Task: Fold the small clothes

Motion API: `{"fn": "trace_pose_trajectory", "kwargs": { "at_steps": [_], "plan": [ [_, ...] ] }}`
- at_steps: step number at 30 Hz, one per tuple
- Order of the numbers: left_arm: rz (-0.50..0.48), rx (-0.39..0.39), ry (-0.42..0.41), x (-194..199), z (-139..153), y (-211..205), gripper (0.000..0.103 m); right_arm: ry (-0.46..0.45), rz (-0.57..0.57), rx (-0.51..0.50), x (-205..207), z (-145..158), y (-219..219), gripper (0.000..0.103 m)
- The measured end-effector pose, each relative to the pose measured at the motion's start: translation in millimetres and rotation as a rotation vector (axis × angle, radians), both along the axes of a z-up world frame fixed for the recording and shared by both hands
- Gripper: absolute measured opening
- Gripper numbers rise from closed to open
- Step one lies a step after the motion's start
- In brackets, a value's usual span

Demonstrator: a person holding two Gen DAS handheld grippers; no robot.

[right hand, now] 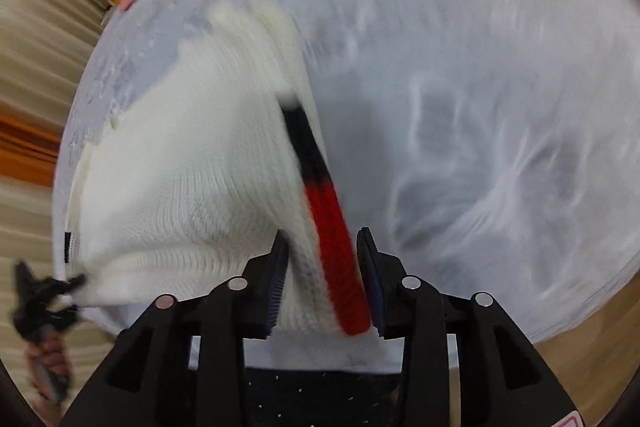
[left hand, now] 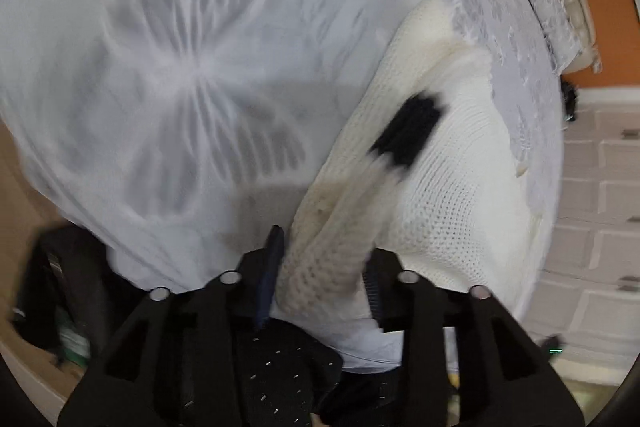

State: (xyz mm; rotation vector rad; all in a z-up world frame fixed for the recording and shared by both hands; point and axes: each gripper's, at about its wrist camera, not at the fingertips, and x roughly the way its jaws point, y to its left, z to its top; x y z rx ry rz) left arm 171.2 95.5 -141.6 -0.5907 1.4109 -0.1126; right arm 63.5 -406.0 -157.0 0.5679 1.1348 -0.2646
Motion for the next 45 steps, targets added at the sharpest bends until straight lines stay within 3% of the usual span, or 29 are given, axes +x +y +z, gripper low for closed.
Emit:
{"fn": "trace_pose_trajectory", "kwargs": {
  "at_steps": [1, 3, 4, 5, 7, 10, 11, 12, 13, 14, 18, 20, 22, 24, 25, 26, 27, 28, 30, 32, 36, 45],
  "plan": [
    [-0.018, 0.016, -0.068, 5, 19, 1, 0.045, -0.022, 0.020, -0.057, 7, 15, 1, 0.050],
    [-0.046, 0.067, -0.207, 17, 57, -8, 0.067, -0.076, 0.063, -0.109, 27, 37, 0, 0.058],
    [-0.049, 0.101, -0.259, 25, 70, -15, 0.084, -0.094, 0.077, -0.112, 39, 42, -3, 0.058],
    [-0.057, 0.118, -0.298, 36, 78, -22, 0.092, -0.104, 0.085, -0.107, 58, 44, -4, 0.058],
    [-0.121, 0.124, -0.317, 65, 75, -45, 0.096, -0.111, 0.103, -0.089, 88, 39, -6, 0.059],
    [-0.185, 0.204, -0.214, 115, 29, -77, 0.092, -0.075, 0.131, -0.114, 129, 23, 0, 0.059],
    [-0.182, 0.211, -0.204, 120, 20, -79, 0.071, -0.046, 0.139, -0.118, 144, 12, 3, 0.059],
    [-0.202, 0.189, -0.192, 130, 8, -84, 0.050, -0.024, 0.145, -0.119, 152, 5, 6, 0.039],
    [-0.216, 0.180, -0.175, 136, 4, -86, 0.014, 0.009, 0.158, -0.120, 160, 1, 7, 0.009],
    [-0.218, 0.146, -0.168, 145, 5, -87, 0.005, 0.008, 0.158, -0.120, 159, 4, 3, 0.007],
    [-0.193, 0.156, -0.298, 155, 30, -81, 0.004, -0.122, 0.103, -0.140, 160, 36, -12, 0.007],
    [-0.184, 0.169, -0.270, 160, 26, -83, 0.009, -0.103, 0.072, -0.135, 166, 22, -24, 0.007],
    [-0.216, 0.231, -0.208, 167, 2, -87, 0.010, -0.016, 0.062, -0.102, 171, -5, -33, 0.008],
    [-0.235, 0.253, -0.197, 165, -3, -93, 0.012, -0.070, 0.039, -0.068, 161, 3, -31, 0.014],
    [-0.230, 0.246, -0.211, 160, 0, -93, 0.024, -0.108, 0.031, -0.077, 154, 12, -27, 0.015],
    [-0.227, 0.238, -0.226, 154, 4, -94, 0.050, -0.139, 0.033, -0.089, 149, 18, -22, 0.015],
    [-0.221, 0.259, -0.236, 147, 9, -95, 0.066, -0.154, 0.052, -0.112, 146, 18, -16, 0.020],
    [-0.211, 0.293, -0.253, 142, 13, -97, 0.078, -0.103, 0.084, -0.143, 149, 7, -12, 0.027],
    [-0.236, 0.363, -0.288, 132, 16, -103, 0.076, 0.048, 0.127, -0.202, 155, -18, -5, 0.023],
    [-0.268, 0.416, -0.288, 124, 22, -108, 0.076, -0.024, 0.095, -0.182, 144, 1, 1, 0.023],
    [-0.305, 0.450, -0.334, 102, 42, -106, 0.076, -0.131, 0.103, -0.097, 121, 34, 32, 0.023],
    [-0.317, 0.414, -0.343, 66, 57, -100, 0.077, -0.153, 0.254, -0.055, 104, 46, 120, 0.023]
  ]
}}
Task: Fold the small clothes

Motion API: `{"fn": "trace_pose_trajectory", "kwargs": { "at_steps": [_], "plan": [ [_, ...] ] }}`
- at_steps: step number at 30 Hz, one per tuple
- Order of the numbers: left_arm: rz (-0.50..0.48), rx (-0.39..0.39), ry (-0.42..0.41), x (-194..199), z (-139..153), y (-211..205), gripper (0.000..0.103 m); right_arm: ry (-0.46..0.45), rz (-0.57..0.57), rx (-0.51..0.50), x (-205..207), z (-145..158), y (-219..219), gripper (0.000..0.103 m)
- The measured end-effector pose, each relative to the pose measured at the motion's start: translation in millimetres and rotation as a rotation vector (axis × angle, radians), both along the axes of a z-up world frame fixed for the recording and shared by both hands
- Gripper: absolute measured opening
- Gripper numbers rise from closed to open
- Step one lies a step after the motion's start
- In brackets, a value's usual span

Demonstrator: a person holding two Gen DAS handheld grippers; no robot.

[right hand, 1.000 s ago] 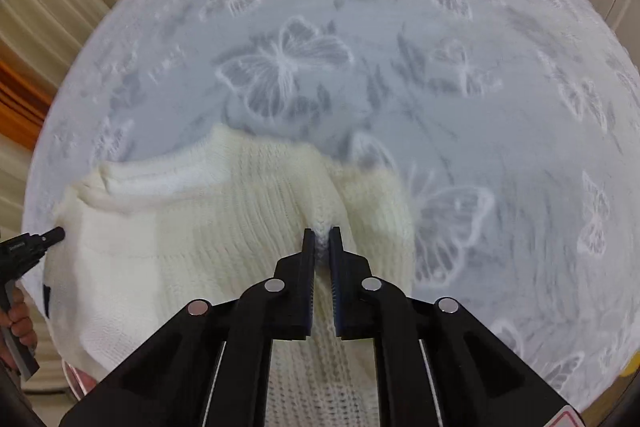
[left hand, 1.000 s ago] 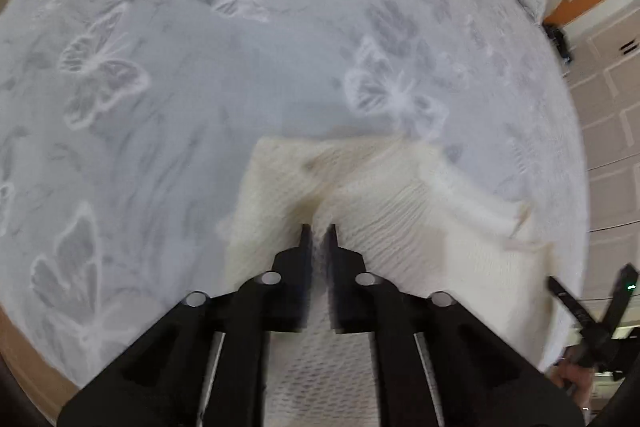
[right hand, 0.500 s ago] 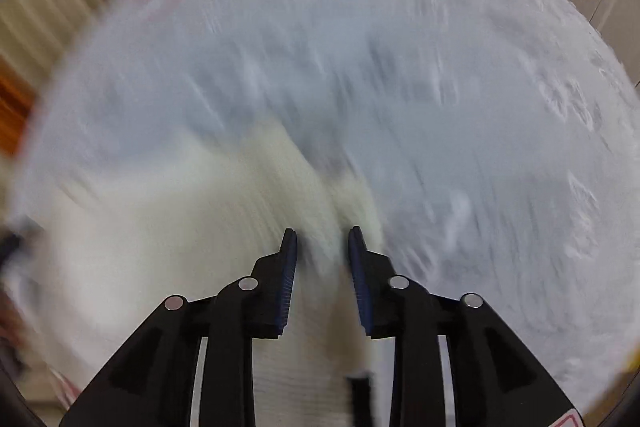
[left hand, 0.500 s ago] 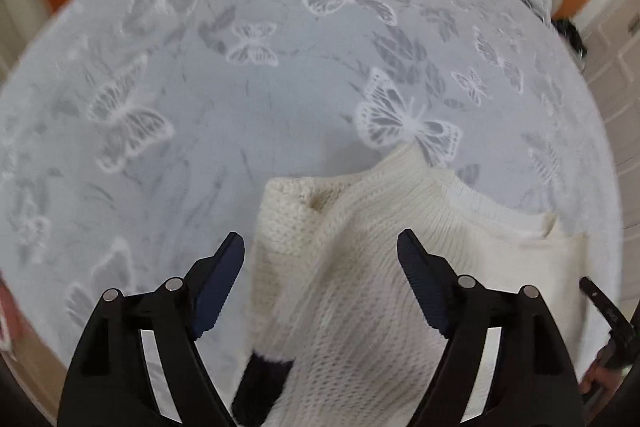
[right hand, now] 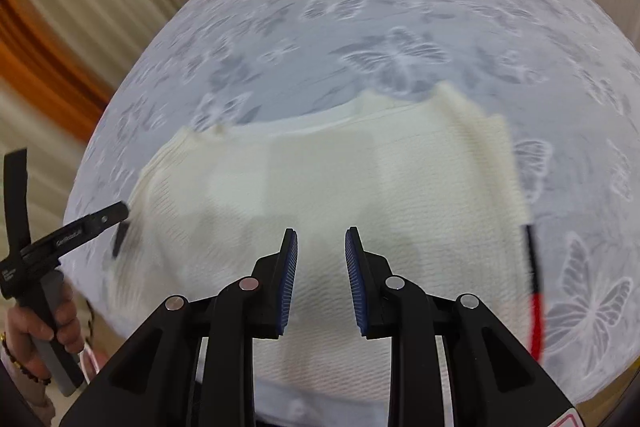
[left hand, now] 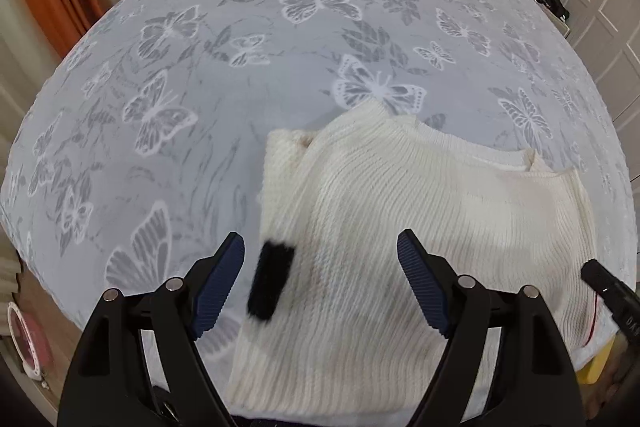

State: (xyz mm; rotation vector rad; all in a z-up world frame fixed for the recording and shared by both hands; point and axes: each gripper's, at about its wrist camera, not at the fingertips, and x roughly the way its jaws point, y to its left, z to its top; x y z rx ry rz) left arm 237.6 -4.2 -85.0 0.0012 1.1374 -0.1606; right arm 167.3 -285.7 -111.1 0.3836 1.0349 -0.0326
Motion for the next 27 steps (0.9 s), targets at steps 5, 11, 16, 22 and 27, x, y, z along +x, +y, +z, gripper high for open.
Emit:
{"fn": "trace_pose_trajectory", "kwargs": {
  "at_steps": [5, 11, 16, 22, 27],
  "plan": [
    [0.038, -0.011, 0.030, -8, -7, 26, 0.077, 0.001, 0.096, -0.018, 19, 3, 46, 0.013],
    [0.078, -0.059, 0.088, -12, -21, 58, 0.079, 0.032, 0.124, -0.036, 49, -3, 75, 0.011],
    [0.117, -0.166, 0.202, -16, -49, 78, 0.083, 0.131, 0.160, -0.048, 97, -33, 84, 0.011],
    [0.116, -0.178, 0.271, -28, -77, 78, 0.084, 0.217, 0.158, -0.092, 152, -67, 83, 0.005],
    [0.099, -0.219, 0.248, -29, -71, 78, 0.084, 0.091, 0.095, 0.008, 126, -21, 68, 0.009]
  ]
}}
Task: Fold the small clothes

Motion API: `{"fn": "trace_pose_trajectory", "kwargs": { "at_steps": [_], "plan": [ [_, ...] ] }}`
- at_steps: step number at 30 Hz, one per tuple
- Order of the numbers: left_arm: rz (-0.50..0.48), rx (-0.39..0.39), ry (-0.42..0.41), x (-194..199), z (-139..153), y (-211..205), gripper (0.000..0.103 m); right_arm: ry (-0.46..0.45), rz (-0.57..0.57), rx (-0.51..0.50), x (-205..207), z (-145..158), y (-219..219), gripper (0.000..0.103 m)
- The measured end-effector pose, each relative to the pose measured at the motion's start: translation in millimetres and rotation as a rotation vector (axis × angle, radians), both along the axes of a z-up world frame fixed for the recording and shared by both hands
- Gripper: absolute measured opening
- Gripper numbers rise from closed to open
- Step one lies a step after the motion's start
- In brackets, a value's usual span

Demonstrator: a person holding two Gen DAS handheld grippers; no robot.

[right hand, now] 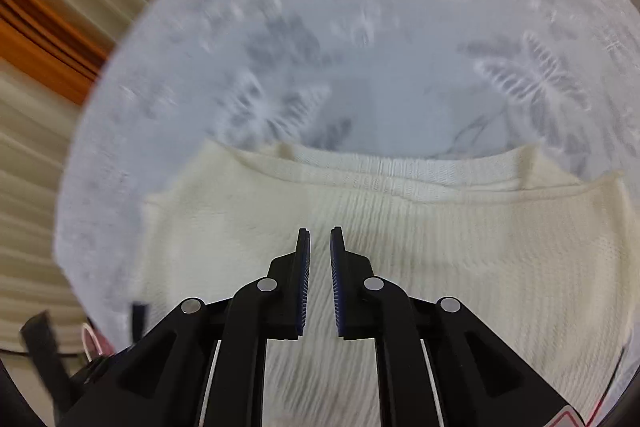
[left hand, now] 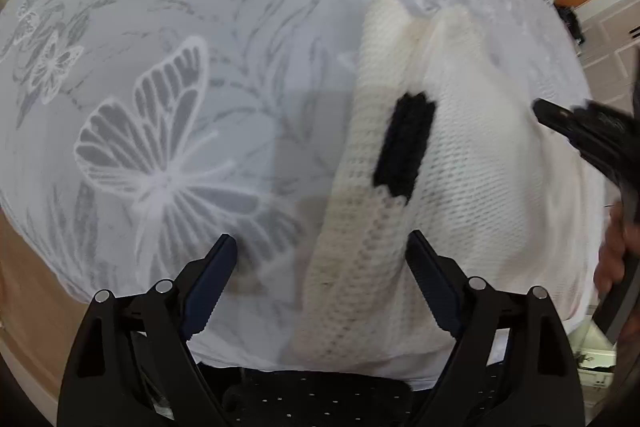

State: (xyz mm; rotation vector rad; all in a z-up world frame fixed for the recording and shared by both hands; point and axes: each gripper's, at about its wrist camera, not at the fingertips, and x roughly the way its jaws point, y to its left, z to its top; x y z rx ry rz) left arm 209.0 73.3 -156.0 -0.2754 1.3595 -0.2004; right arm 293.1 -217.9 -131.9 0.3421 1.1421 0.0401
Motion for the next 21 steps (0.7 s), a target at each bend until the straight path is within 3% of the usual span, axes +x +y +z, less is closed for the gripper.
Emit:
{"fn": "trace_pose_trajectory", "kwargs": {
  "at_steps": [5, 8, 11, 13, 15, 17, 18, 19, 20, 21],
  "plan": [
    [0.116, -0.137, 0.047, 12, -11, 12, 0.084, -0.038, -0.007, -0.072, -58, 13, -7, 0.009],
    [0.128, -0.161, 0.047, 15, -7, 13, 0.084, -0.043, -0.098, -0.136, -95, 17, -38, 0.009],
    [0.076, -0.146, 0.037, 10, -1, 7, 0.085, -0.027, -0.231, -0.175, -135, 15, -97, 0.023],
    [0.046, -0.122, 0.054, 5, -5, 3, 0.085, 0.015, -0.284, -0.211, -149, 8, -121, 0.047],
    [0.021, -0.107, 0.062, -2, -9, 1, 0.084, 0.077, -0.335, -0.230, -170, -3, -144, 0.047],
    [-0.011, -0.079, 0.038, -12, -7, -3, 0.081, 0.097, -0.355, -0.167, -190, -11, -156, 0.052],
    [-0.019, -0.068, 0.037, -14, -7, -5, 0.078, 0.107, -0.362, -0.099, -201, -20, -160, 0.058],
    [-0.019, -0.052, 0.031, -17, -8, -6, 0.069, 0.125, -0.365, -0.039, -207, -32, -163, 0.058],
    [-0.018, -0.045, 0.027, -19, -9, -6, 0.057, 0.147, -0.358, 0.009, -211, -43, -164, 0.050],
    [-0.018, -0.055, 0.028, -19, -9, -5, 0.049, 0.157, -0.354, 0.034, -213, -50, -166, 0.010]
  ]
}}
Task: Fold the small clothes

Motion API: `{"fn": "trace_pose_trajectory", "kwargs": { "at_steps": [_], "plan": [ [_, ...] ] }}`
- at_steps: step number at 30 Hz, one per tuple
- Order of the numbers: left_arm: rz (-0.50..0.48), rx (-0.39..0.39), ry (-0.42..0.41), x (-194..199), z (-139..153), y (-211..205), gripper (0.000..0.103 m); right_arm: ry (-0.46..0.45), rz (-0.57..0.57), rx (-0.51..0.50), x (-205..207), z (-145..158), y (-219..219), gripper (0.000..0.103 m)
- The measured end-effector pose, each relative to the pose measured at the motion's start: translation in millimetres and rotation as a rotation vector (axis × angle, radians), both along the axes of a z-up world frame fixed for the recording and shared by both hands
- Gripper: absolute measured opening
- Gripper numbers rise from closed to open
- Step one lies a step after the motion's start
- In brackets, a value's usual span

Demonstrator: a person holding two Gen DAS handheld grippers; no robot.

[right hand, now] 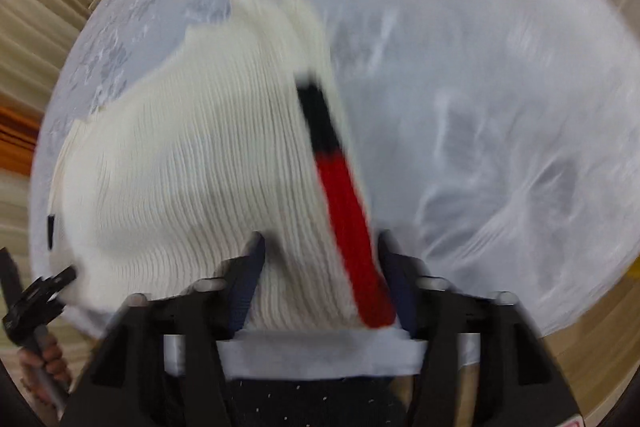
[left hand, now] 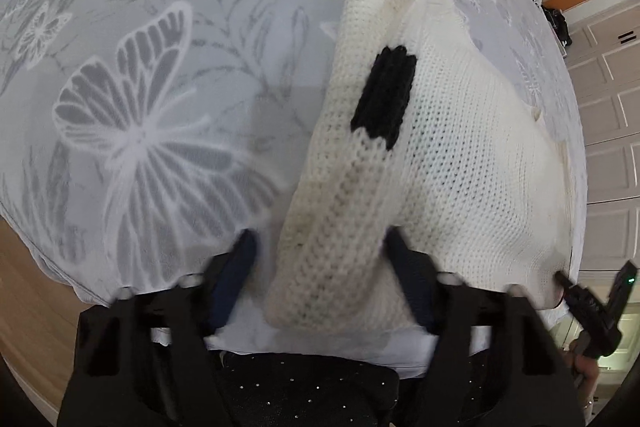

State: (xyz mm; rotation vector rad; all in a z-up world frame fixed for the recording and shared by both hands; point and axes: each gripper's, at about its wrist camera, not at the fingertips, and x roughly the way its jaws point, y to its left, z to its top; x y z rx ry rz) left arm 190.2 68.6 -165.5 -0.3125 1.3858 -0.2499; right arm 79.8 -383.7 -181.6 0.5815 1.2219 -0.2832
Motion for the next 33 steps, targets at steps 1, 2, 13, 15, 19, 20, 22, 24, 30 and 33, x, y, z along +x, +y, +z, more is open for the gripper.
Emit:
{"fn": "trace_pose_trajectory", "kwargs": {
  "at_steps": [1, 2, 13, 15, 19, 20, 22, 24, 30, 33],
  "plan": [
    [0.007, -0.014, 0.010, 0, 0, 2, 0.039, -0.017, -0.017, 0.010, -4, 3, -1, 0.009],
    [0.018, -0.030, 0.028, 2, -1, 4, 0.036, -0.056, -0.020, -0.008, -8, 15, -2, 0.009],
    [0.060, 0.012, -0.017, 4, 27, 4, 0.078, -0.109, 0.023, -0.224, -11, 53, 8, 0.031],
    [0.086, 0.019, -0.071, 9, 37, 4, 0.084, -0.163, 0.072, -0.228, 8, 73, 24, 0.031],
    [0.136, -0.039, 0.013, 35, 15, 2, 0.088, -0.235, 0.250, -0.164, 66, 85, 78, 0.028],
    [0.152, -0.060, 0.047, 41, 4, 0, 0.087, -0.238, 0.295, -0.144, 83, 82, 92, 0.024],
    [0.203, -0.075, 0.098, 44, -16, -2, 0.086, -0.224, 0.358, -0.142, 117, 76, 118, 0.012],
    [0.208, -0.089, 0.065, 45, -12, -6, 0.071, -0.204, 0.392, -0.134, 141, 70, 138, 0.011],
    [0.216, -0.292, 0.058, 44, 1, -5, 0.023, -0.022, 0.497, -0.144, 174, 10, 174, 0.005],
    [0.142, -0.371, -0.014, 42, 39, -26, 0.022, -0.044, 0.504, -0.164, 173, 5, 176, 0.004]
  ]
}}
